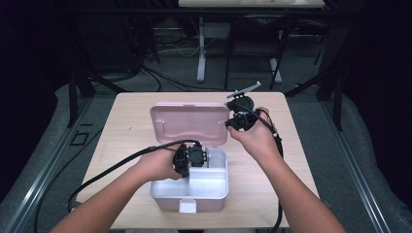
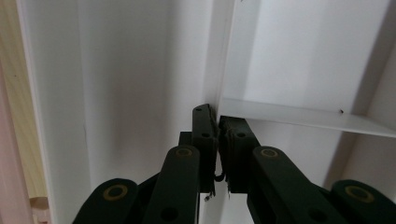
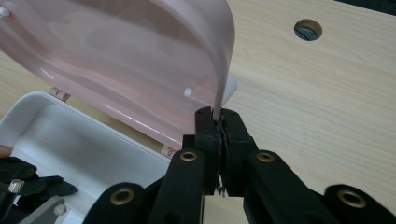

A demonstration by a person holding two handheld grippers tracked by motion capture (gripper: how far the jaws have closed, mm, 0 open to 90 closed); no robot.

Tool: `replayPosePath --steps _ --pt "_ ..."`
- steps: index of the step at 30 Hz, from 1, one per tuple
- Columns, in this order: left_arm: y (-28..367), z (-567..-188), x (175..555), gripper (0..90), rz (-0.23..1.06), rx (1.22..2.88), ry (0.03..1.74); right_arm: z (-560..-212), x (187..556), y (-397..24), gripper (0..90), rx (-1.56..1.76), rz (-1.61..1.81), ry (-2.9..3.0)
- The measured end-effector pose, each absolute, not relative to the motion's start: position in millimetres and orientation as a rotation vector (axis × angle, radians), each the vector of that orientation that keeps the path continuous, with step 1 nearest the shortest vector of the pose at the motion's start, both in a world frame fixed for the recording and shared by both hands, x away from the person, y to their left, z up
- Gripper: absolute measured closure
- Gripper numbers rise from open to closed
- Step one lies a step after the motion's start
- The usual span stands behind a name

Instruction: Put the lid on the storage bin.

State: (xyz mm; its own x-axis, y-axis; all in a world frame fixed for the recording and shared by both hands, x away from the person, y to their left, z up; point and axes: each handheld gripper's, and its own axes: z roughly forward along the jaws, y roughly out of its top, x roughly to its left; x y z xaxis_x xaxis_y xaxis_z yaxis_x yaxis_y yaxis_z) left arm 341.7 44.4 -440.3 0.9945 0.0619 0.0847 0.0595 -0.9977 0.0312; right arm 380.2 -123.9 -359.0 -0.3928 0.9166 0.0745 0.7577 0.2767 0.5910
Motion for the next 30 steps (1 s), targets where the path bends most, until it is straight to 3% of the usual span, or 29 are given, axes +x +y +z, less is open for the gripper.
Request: replayPosePath --steps 15,17,30 --pt "66.8 -416.8 329.9 76.1 0.164 3.01 0.244 -358.9 374.8 -123.6 88.0 1.514 0.828 2.279" --pt "76.3 -410.5 329.6 76.1 0.104 2.94 0.308 -359.1 373.3 -122.8 88.0 1.502 0.823 2.275" --pt "137.9 -393.5 329.0 79.5 0.201 2.682 0.523 -361.9 372.1 -124.8 88.1 1.497 0.86 2.257"
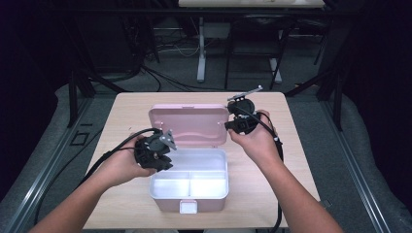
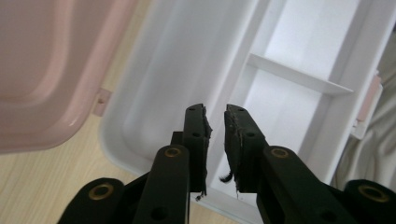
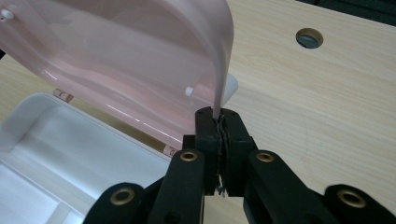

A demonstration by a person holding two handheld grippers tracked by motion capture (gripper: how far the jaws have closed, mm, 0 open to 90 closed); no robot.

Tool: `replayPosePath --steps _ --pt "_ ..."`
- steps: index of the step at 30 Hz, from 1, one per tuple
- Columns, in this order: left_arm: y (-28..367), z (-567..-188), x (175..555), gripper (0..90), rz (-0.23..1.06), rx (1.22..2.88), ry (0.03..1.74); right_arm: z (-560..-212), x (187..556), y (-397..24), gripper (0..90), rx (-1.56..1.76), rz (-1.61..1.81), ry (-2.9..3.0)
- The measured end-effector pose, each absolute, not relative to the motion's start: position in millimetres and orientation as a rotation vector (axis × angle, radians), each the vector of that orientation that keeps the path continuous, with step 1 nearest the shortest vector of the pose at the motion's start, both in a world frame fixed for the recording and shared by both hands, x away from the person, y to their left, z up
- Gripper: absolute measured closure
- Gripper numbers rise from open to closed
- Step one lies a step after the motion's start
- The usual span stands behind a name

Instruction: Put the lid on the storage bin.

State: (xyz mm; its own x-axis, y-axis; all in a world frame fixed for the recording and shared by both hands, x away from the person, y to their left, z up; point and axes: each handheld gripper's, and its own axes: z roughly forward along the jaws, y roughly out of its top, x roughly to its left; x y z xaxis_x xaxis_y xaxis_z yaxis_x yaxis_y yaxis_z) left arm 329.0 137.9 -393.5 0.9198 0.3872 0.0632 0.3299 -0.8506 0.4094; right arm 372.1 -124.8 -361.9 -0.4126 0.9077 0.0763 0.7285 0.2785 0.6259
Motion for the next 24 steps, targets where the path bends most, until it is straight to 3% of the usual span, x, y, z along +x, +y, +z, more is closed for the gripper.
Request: replayPosePath --steps 8,14,24 --pt "167.7 -393.7 329.5 77.4 0.255 2.5 0.665 -363.6 370.4 -125.8 88.1 1.494 0.879 2.241" --pt "186.5 -388.8 331.0 75.2 0.385 2.338 0.779 -364.1 368.9 -125.5 88.1 1.49 0.884 2.235" --pt "198.7 -372.0 342.0 66.4 0.494 2.203 0.867 -365.3 368.5 -126.4 88.1 1.489 0.896 2.224"
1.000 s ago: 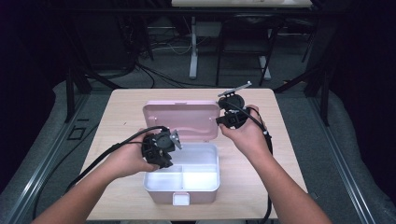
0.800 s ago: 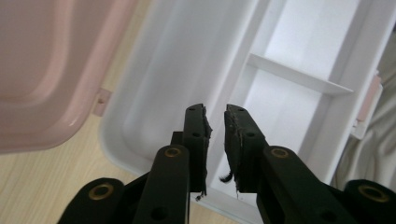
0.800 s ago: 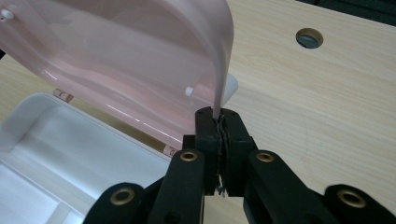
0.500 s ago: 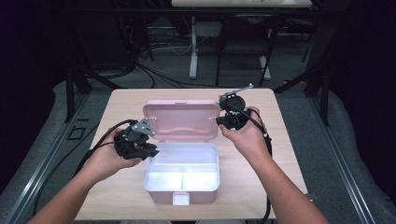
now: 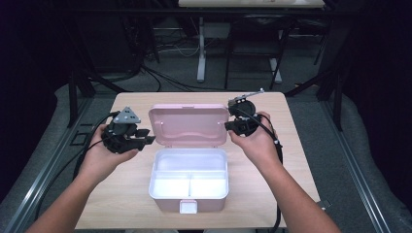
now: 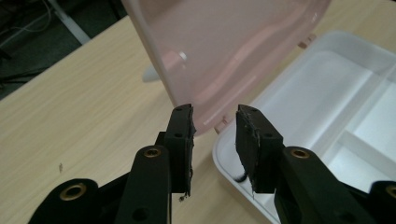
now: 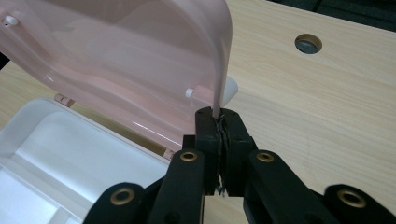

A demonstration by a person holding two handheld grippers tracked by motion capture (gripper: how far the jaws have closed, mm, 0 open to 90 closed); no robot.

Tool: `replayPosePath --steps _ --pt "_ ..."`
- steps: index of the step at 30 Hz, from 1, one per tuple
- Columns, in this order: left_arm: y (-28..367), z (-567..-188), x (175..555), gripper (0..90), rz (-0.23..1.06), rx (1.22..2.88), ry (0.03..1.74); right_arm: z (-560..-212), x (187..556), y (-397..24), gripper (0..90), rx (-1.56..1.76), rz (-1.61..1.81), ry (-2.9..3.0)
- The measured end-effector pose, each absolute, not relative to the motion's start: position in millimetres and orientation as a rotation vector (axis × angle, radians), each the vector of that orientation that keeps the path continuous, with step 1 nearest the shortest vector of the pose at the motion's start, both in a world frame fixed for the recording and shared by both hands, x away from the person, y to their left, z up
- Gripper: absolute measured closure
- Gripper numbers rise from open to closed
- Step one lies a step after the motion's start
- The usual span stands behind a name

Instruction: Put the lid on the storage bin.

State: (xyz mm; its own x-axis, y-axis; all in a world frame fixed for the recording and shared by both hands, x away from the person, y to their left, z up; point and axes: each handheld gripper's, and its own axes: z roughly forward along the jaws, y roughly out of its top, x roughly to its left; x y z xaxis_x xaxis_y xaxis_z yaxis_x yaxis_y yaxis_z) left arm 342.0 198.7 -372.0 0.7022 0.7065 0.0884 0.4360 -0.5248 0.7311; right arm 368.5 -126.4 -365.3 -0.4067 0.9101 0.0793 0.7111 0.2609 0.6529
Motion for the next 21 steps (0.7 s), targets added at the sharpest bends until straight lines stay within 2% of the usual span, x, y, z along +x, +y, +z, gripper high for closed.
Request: replayPosePath --steps 17,21 --pt "192.0 -350.5 355.2 68.8 0.671 2.024 0.911 -366.8 367.6 -128.2 87.9 1.487 0.922 2.219" --pt "189.1 -349.4 358.1 75.3 0.683 2.001 0.916 -367.2 367.1 -128.3 87.8 1.486 0.923 2.213"
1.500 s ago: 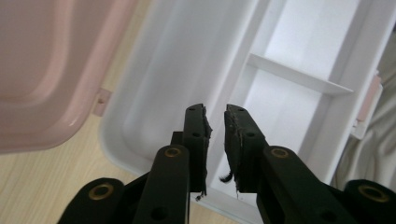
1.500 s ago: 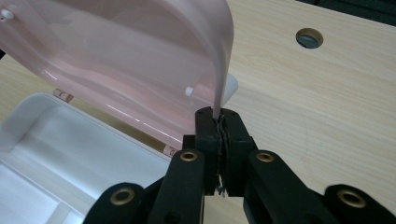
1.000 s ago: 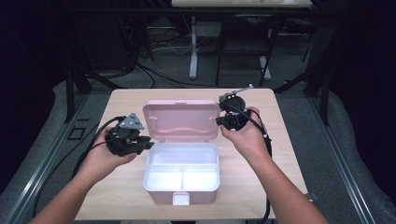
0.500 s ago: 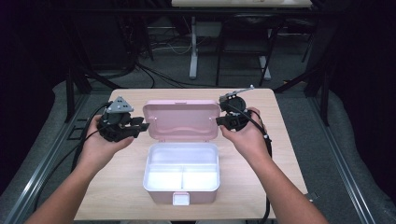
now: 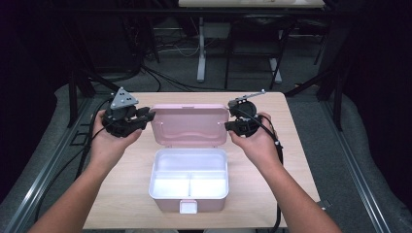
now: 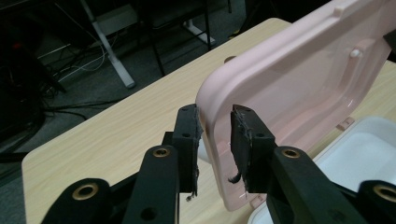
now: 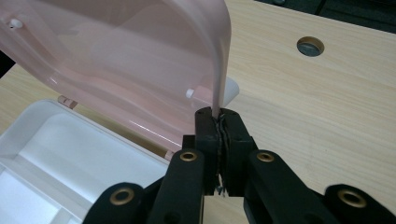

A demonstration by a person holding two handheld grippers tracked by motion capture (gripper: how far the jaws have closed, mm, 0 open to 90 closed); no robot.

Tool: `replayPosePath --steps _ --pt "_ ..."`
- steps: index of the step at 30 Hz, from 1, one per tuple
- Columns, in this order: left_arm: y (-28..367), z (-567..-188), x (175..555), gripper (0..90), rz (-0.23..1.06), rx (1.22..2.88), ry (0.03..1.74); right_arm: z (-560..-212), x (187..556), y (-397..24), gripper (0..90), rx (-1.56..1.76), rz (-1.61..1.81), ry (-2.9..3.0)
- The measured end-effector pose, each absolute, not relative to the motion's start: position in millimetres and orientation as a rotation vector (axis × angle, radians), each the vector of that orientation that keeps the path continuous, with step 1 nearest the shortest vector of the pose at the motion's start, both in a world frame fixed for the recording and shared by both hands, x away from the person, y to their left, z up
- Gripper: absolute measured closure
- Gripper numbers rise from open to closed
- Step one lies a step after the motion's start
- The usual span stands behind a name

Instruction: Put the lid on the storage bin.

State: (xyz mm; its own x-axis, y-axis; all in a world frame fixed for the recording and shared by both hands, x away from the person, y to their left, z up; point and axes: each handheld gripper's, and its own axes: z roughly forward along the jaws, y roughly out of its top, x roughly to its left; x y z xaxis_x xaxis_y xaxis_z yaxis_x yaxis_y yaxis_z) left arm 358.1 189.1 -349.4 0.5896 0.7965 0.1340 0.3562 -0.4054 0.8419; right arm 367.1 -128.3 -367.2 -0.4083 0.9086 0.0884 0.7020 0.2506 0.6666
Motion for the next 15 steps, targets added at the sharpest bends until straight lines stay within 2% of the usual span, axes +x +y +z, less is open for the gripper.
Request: replayPosePath --steps 4,15 --pt "187.7 -349.9 359.9 80.2 0.714 2.002 0.921 -368.1 367.5 -130.9 87.5 1.486 0.958 2.226" --pt "187.7 -349.8 358.4 83.1 0.744 2.016 0.907 -368.2 366.1 -135.0 83.4 1.473 1.042 2.203"
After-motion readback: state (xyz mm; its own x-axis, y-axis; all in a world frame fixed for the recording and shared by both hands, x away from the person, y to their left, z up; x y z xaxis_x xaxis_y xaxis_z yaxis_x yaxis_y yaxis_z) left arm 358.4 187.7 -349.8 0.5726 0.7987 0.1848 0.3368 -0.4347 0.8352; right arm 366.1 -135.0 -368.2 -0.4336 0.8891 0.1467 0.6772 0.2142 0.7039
